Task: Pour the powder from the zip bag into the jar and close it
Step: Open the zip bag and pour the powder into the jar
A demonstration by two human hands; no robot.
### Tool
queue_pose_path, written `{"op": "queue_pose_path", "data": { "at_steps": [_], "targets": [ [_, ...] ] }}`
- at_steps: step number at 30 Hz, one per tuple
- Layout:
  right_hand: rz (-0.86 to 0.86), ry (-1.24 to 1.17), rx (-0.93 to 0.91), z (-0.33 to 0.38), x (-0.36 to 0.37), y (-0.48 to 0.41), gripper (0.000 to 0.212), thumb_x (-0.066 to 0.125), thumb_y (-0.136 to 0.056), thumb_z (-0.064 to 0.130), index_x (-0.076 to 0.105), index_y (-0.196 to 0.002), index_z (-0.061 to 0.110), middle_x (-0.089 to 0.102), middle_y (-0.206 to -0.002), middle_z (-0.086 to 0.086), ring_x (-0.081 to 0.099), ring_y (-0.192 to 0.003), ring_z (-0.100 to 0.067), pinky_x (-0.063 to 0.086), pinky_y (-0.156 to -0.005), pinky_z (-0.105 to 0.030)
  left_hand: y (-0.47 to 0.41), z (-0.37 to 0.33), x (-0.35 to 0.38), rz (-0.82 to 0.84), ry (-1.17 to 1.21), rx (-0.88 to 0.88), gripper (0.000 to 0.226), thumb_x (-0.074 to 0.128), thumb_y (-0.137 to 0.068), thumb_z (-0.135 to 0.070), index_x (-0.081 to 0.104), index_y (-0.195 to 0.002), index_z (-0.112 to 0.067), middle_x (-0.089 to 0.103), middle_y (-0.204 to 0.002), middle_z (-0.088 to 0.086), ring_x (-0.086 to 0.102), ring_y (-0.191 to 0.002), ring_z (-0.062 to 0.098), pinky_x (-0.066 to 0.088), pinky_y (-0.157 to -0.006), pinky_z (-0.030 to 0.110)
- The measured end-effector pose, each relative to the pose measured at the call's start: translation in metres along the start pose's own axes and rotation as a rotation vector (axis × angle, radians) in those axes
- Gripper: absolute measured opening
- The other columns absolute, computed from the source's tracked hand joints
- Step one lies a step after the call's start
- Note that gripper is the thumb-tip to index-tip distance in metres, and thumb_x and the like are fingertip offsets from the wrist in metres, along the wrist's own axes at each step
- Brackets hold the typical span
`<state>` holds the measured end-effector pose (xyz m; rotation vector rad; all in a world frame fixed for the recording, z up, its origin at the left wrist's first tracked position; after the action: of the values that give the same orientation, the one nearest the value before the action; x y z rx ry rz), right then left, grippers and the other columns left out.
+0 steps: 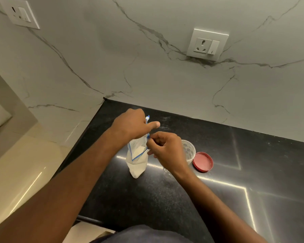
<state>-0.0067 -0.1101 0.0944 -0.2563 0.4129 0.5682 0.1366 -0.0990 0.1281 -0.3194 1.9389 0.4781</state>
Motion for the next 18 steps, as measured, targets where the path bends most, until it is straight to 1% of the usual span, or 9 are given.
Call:
{"op": "queue_pose_path", "data": {
  "at_steps": [3,4,6,7,9,12,13,16,18],
  "targets": [
    [-0.015,-0.035,0.012,-0.002,0.003,0.003,0.012,0.068,-0.094,0.015,0.080,-0.095,0.016,0.079,-0.081,0.002,0.076,-0.066,-0.013,0.066,-0.065,-0.040,-0.007,-0.008,-0.005,-0.096,0.003,-0.022,0.035,0.068,-0.098,-0.042,0.072,-0.087,-0.009,0.067,-0.077,0.007,0.065,-0.068,0.019,0.052,-0.065,0.032],
    [-0.010,-0.053,0.026,-0.004,0.003,0.004,0.013,0.067,-0.095,0.015,0.080,-0.097,0.017,0.079,-0.083,0.002,0.077,-0.067,-0.013,0.066,-0.065,-0.040,-0.006,-0.008,-0.007,-0.124,0.023,-0.019,0.028,0.069,-0.099,-0.034,0.073,-0.088,-0.008,0.067,-0.077,0.008,0.066,-0.070,0.020,0.053,-0.066,0.033],
    [0.008,-0.105,0.050,-0.009,0.001,0.004,0.012,0.068,-0.097,0.017,0.079,-0.100,0.018,0.079,-0.086,0.002,0.078,-0.070,-0.015,0.066,-0.064,-0.037,-0.003,-0.007,-0.012,-0.165,0.067,0.001,0.028,0.068,-0.099,-0.027,0.069,-0.076,-0.009,0.067,-0.074,0.010,0.066,-0.066,0.022,0.054,-0.065,0.035],
    [0.011,-0.139,0.061,-0.012,-0.001,0.004,0.011,0.068,-0.098,0.020,0.079,-0.099,0.019,0.079,-0.087,0.002,0.078,-0.071,-0.016,0.066,-0.063,-0.035,0.000,-0.006,-0.015,-0.182,0.083,0.015,0.030,0.067,-0.099,-0.025,0.068,-0.073,-0.008,0.069,-0.073,0.011,0.067,-0.066,0.025,0.056,-0.065,0.037],
    [-0.005,-0.227,0.091,-0.019,-0.012,0.004,0.011,0.068,-0.100,0.024,0.078,-0.099,0.020,0.079,-0.089,-0.002,0.078,-0.073,-0.019,0.064,-0.060,-0.032,0.006,-0.008,-0.029,-0.242,0.118,0.069,0.029,0.067,-0.099,-0.024,0.074,-0.078,-0.005,0.072,-0.075,0.014,0.071,-0.070,0.027,0.057,-0.066,0.036],
    [-0.078,-0.337,0.148,-0.033,-0.040,0.000,0.012,0.067,-0.101,0.027,0.077,-0.100,0.020,0.078,-0.091,-0.003,0.078,-0.077,-0.022,0.063,-0.060,-0.029,0.019,-0.028,-0.058,-0.377,0.153,0.221,0.030,0.068,-0.099,-0.025,0.074,-0.077,-0.006,0.069,-0.068,0.011,0.064,-0.061,0.022,0.045,-0.056,0.025],
    [-0.104,-0.365,0.160,-0.037,-0.050,-0.002,0.013,0.067,-0.102,0.028,0.077,-0.101,0.020,0.078,-0.092,-0.003,0.078,-0.078,-0.022,0.063,-0.061,-0.029,0.024,-0.039,-0.067,-0.418,0.165,0.280,0.032,0.068,-0.099,-0.025,0.072,-0.074,-0.006,0.067,-0.064,0.009,0.061,-0.057,0.020,0.043,-0.054,0.025],
    [-0.219,-0.445,0.195,-0.050,-0.081,-0.011,0.013,0.068,-0.101,0.028,0.078,-0.100,0.021,0.079,-0.092,-0.003,0.078,-0.082,-0.021,0.062,-0.064,-0.027,0.037,-0.071,-0.089,-0.499,0.227,0.425,0.035,0.069,-0.099,-0.026,0.070,-0.073,-0.003,0.066,-0.062,0.011,0.063,-0.058,0.028,0.050,-0.058,0.038],
    [-0.304,-0.453,0.259,-0.064,-0.099,-0.017,0.011,0.067,-0.100,0.029,0.078,-0.101,0.025,0.079,-0.096,0.000,0.077,-0.090,-0.020,0.062,-0.065,-0.026,0.042,-0.088,-0.100,-0.535,0.261,0.492,0.035,0.070,-0.100,-0.028,0.071,-0.074,-0.004,0.068,-0.062,0.011,0.064,-0.059,0.029,0.050,-0.059,0.039]
  ]
}}
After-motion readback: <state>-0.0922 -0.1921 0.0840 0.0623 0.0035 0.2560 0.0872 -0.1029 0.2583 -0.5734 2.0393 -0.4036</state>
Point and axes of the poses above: each hand's wrist, its own y-axis away from the middle knuckle, its own x-axis out of the palm, z = x × y, the point moved 10 cm from there along -y, towards the middle knuckle
